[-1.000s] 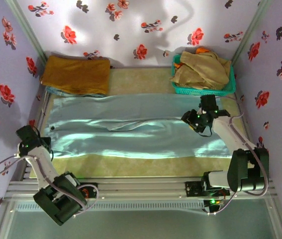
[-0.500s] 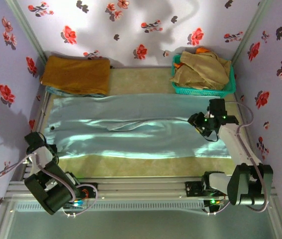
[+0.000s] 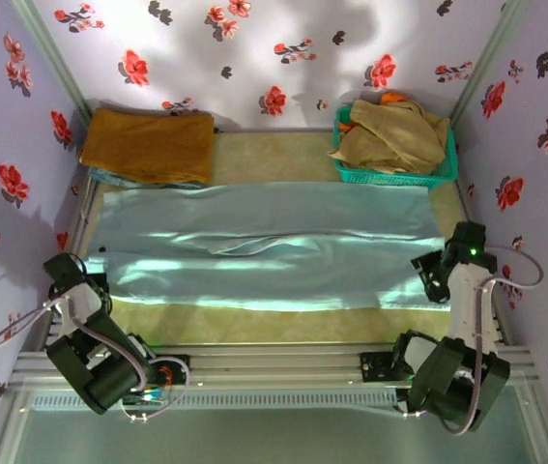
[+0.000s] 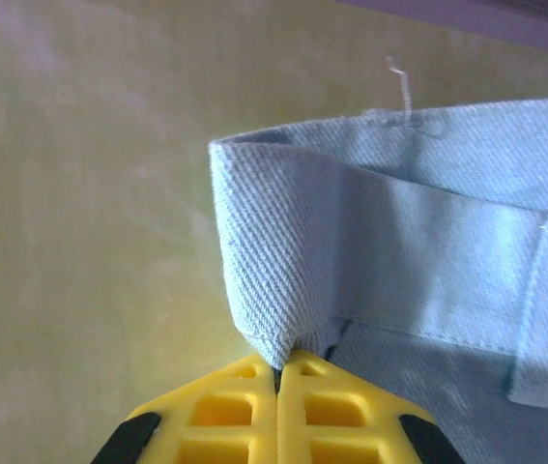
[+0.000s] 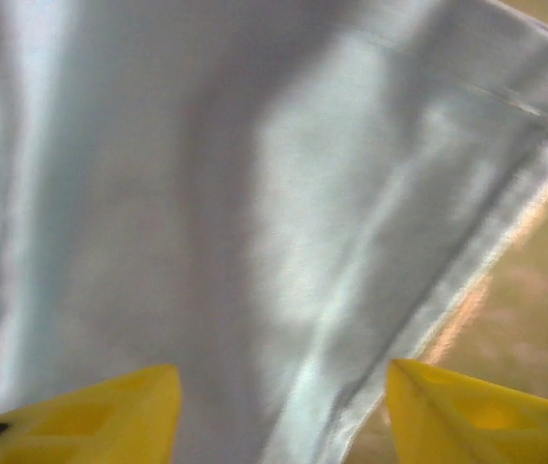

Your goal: Fold and stack the trousers

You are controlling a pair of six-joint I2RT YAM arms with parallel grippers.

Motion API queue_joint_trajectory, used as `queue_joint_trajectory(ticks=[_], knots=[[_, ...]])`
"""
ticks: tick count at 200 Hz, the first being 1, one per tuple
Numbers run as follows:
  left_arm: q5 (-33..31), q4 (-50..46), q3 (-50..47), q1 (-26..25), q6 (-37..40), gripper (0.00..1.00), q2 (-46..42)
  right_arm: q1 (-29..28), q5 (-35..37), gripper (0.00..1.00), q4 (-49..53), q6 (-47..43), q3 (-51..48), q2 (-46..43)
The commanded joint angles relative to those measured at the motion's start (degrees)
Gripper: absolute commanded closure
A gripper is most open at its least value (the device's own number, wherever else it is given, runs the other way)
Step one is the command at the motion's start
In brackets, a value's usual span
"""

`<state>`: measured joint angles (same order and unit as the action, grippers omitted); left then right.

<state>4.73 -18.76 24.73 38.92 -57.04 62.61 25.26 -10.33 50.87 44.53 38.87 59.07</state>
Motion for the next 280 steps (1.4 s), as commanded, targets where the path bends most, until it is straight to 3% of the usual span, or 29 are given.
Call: queue_joint_trajectory(ticks=[1,28,64,98,152,167,226,257,280], knots=[[3.7,2.3,1.5,-0.1,-1.4,1.00,-1.6,3.7,-2.2,0.56,-2.1,3.8,-5.9,1.2],[5.0,2.5,2.7,-0.1,-1.6,1.00,-1.9,4.2,-4.0,0.61,-5.8,5.7,-9.3,2.3],[5.9,3.4,2.4,-0.1,-2.6,1.00,-1.9,4.2,-3.4,0.52,-4.6,2.8,-8.2,6.8],[6.0,3.6,2.6,-0.2,-3.4,1.00,-2.1,4.0,-4.0,0.54,-7.7,3.1,-9.4,11.5],[6.3,2.3,3.8,-0.1,-3.3,1.00,-3.5,4.1,-2.6,0.91,-9.9,2.0,-8.2,14.3],[6.7,1.5,4.4,-0.2,-3.4,1.00,-4.2,4.1,-3.5,1.00,-9.7,1.5,-7.4,13.0],[10.0,-5.6,10.2,-0.1,-3.0,1.00,-10.8,4.2,-6.9,1.00,-2.6,0.5,-2.8,-2.4],[15.6,-6.7,14.7,-0.1,-4.7,1.00,-11.9,4.2,-12.0,1.00,-4.5,3.3,0.3,-6.2],[15.9,-11.9,19.2,-0.1,-3.8,1.00,-15.4,3.9,-13.6,1.00,-3.3,4.1,2.8,-9.5]])
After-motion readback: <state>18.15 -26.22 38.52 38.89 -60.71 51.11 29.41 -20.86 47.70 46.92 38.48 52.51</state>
